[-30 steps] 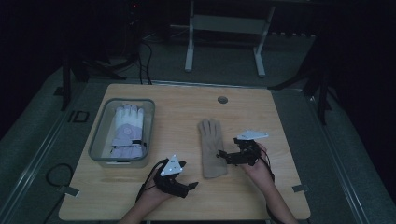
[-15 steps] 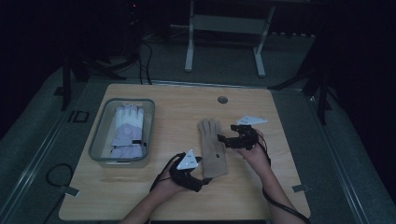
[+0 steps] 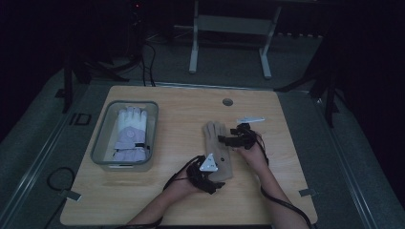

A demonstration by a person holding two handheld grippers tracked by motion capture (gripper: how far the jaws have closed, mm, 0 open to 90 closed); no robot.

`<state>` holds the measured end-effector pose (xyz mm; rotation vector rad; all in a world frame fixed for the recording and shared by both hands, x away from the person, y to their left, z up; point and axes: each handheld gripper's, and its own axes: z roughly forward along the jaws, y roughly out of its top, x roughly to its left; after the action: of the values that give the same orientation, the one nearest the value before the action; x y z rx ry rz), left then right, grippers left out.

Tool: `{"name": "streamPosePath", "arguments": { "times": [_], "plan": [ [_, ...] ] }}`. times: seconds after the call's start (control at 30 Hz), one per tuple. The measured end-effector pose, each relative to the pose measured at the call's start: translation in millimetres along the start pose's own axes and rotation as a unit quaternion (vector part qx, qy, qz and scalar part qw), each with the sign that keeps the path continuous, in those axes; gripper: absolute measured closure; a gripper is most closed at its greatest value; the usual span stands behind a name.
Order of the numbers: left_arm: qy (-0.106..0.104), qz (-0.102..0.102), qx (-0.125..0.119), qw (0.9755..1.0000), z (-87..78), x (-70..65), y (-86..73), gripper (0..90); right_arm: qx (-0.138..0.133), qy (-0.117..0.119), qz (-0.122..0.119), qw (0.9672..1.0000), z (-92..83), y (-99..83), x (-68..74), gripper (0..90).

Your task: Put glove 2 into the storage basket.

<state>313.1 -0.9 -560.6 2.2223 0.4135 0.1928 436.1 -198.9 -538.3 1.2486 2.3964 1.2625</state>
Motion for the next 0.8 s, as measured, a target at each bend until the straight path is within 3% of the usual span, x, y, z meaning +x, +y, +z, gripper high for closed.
{"name": "streamPosePath", "arguments": {
  "times": [0.23,0.33,0.47,0.5,0.57,0.67,0.73,0.8],
  "plan": [
    [-0.008,-0.008,0.004,0.9999,-1.3,7.7,0.1,34.7,0.021,0.015,0.010,0.9996,14.9,-9.9,-1.1,24.4],
    [-0.008,-0.010,0.005,0.9999,-2.0,9.6,-0.7,37.1,0.025,0.032,0.019,0.9990,17.0,-12.1,-2.3,34.0],
    [-0.008,-0.007,0.008,0.9999,-1.4,8.7,-0.8,37.1,0.035,0.051,0.013,0.9980,16.2,-12.5,2.4,55.3],
    [-0.006,-0.006,0.008,0.9999,-1.0,8.0,-0.7,37.1,0.036,0.053,0.003,0.9979,15.1,-12.2,4.5,58.9],
    [-0.002,-0.003,0.011,0.9999,-1.0,7.0,-0.6,37.0,0.034,0.032,-0.037,0.9982,12.8,-11.3,13.0,64.9],
    [0.002,0.005,0.015,0.9999,-0.9,4.7,-1.0,36.8,0.024,-0.008,-0.105,0.9942,9.7,-11.3,28.2,67.9],
    [0.010,0.022,0.023,0.9994,-0.7,1.8,-1.0,36.8,0.019,-0.024,-0.130,0.9911,7.9,-12.1,34.3,68.5],
    [0.015,0.028,0.028,0.9991,-0.2,-0.4,-0.9,36.5,0.015,-0.032,-0.138,0.9899,6.9,-12.7,37.0,69.2]
  ]
}}
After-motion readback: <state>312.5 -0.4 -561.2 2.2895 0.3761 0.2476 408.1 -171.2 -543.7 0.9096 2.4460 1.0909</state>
